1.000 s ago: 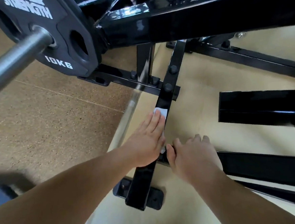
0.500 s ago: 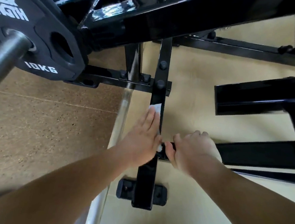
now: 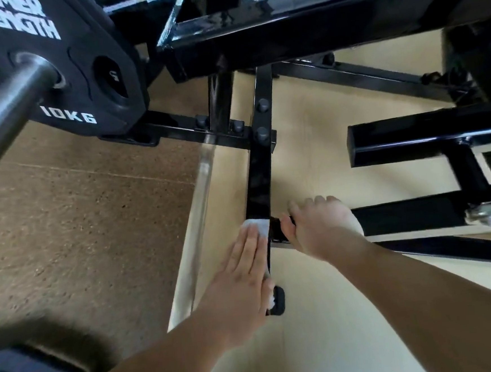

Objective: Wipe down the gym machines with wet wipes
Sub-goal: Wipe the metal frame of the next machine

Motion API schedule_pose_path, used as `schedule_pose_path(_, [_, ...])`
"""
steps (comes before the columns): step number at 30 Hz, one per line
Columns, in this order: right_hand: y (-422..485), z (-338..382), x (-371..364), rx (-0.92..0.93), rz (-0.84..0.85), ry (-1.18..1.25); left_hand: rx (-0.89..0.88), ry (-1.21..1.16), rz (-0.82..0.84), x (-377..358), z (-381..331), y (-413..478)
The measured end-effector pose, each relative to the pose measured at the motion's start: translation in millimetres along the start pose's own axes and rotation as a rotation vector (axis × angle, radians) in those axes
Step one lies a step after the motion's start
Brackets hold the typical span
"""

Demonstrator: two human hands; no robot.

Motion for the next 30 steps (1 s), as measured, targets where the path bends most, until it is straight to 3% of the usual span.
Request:
schedule_pose_path(4, [-2.3,2.6,-4.3,0.066,0.058,0.019,-0.009,-0.006,0.166,-8.2,-9.3,-29.5])
schedule_pose_path(10, [-3.6,6.9,-0.6,0.125,0.038,0.074,0.034,0.037,0.180,2.6,9.1,33.3])
schedule_pose_path(16, [-41.3,13.1,-1.7,0.309,0.098,0.149,0.062,-0.040,0.135,-14.6,-11.7,-32.5])
schedule_pose_path(19, [-52.9,13.5,-9.7,0.294,0.143,0.157,0.033,-0.048,0.148,-23.5,-13.7,-35.7])
schedule_pose_path(23, [-47.9,14.7,-12.0,0.232,0.118,0.175,0.061,0.016,0.098,-16.4,5.4,25.9])
schedule_pose_path(26, [-46.8,13.6,-13.5,0.221,0.120,0.172,0.097,0.002,0.182,-12.9,21.3,71.7])
schedule_pose_path(30, [-47.8,13.6,-11.5,0.194,0.144,0.204,0.068,-0.205,0.063,-6.7,10.5,43.7])
Point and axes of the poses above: each hand's wrist, its own y-axis towards the middle knuckle, its own x-axis out of the back of the hand, z = x × y, the point moved 9 cm from there along y, towards the middle knuckle, and after that the axes turned 10 degrees about y, right-handed, at the moved point
